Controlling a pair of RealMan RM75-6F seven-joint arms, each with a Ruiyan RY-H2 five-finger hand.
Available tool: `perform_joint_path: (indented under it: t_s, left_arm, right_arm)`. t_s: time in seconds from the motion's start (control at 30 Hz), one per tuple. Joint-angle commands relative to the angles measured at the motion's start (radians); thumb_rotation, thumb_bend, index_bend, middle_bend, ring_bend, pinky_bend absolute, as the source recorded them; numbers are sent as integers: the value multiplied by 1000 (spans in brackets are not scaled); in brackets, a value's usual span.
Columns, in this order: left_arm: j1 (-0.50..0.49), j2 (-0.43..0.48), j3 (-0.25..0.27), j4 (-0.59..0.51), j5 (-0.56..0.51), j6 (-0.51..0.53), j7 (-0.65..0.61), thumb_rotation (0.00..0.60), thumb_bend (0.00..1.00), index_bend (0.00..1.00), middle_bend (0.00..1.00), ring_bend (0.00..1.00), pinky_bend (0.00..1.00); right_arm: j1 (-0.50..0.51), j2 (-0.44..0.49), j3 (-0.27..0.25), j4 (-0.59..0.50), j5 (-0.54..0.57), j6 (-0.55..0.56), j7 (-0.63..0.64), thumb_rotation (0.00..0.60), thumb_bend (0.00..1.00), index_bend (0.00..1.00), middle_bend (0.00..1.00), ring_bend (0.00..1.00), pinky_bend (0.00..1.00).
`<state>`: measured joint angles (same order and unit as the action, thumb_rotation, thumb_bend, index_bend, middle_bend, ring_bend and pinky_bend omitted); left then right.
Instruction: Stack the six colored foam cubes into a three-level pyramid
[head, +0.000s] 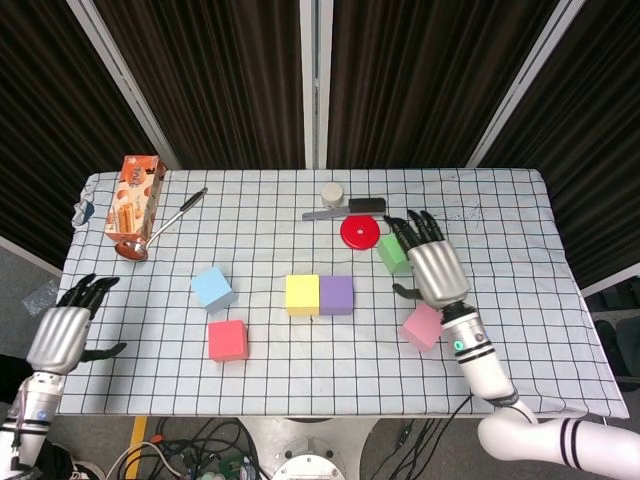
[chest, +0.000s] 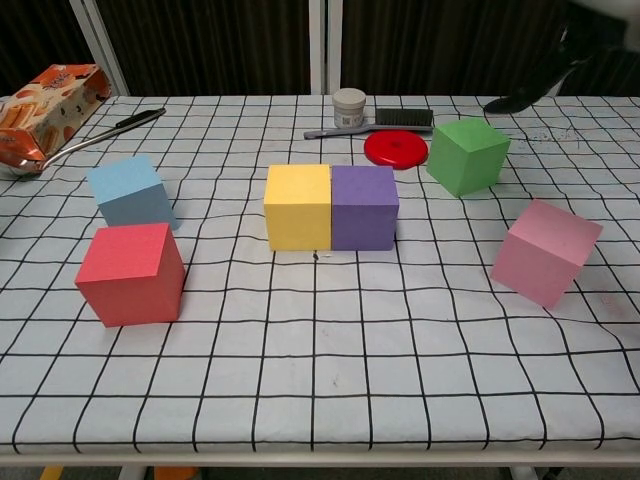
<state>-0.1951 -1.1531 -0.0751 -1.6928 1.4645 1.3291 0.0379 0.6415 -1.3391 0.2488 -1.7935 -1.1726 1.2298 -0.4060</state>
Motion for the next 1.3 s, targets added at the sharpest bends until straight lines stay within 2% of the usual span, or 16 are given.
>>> perform_joint_path:
  t_s: [0.03, 0.13, 0.27, 0.4, 0.53, 0.7, 0.97, 1.3]
  left_arm:
    - [-110, -72, -74, -149, -130, -103, 265, 600, 0, 119, 142, 62, 171]
    - [-167, -136, -117, -181, -269, -158, 342, 600, 0, 118, 154, 62, 169]
    - [-239, -203, -160, -176, -419, -203, 414, 600, 0, 115, 156, 62, 169]
    - [-302, -285, -183, -146, -538, -171, 532, 600, 0, 114, 158, 62, 167]
    - [-337, -348, -201, -140, -630, -126, 588, 600, 0, 114, 186, 62, 166]
    - [-367, -397, -206, -129, -673, -71, 632, 600, 0, 114, 217, 62, 167]
    - [-393, -440, -203, -75, -675, 13, 688, 600, 0, 114, 230, 62, 168]
    - [-398, -414, -205, -86, -752, -45, 642, 600, 0, 114, 220, 63, 189]
  right_arm:
    - [-100, 123, 20, -67, -67, 98, 133, 600, 33, 0, 135, 0, 0]
    - [-156, 189, 14, -75, -98, 140, 216, 600, 33, 0, 138, 0, 0]
    - [-220, 232, 0, -60, -149, 195, 335, 600, 32, 0, 144, 0, 0]
    - [-262, 247, -10, -25, -193, 237, 414, 600, 30, 0, 150, 0, 0]
    - [-277, 249, -12, 5, -209, 247, 451, 600, 29, 0, 149, 0, 0]
    - [-282, 247, -8, 37, -204, 232, 485, 600, 28, 0, 144, 0, 0]
    - [-294, 231, -2, 81, -208, 239, 515, 600, 28, 0, 135, 0, 0]
    - [-292, 209, 10, 117, -185, 212, 536, 600, 26, 0, 140, 0, 0]
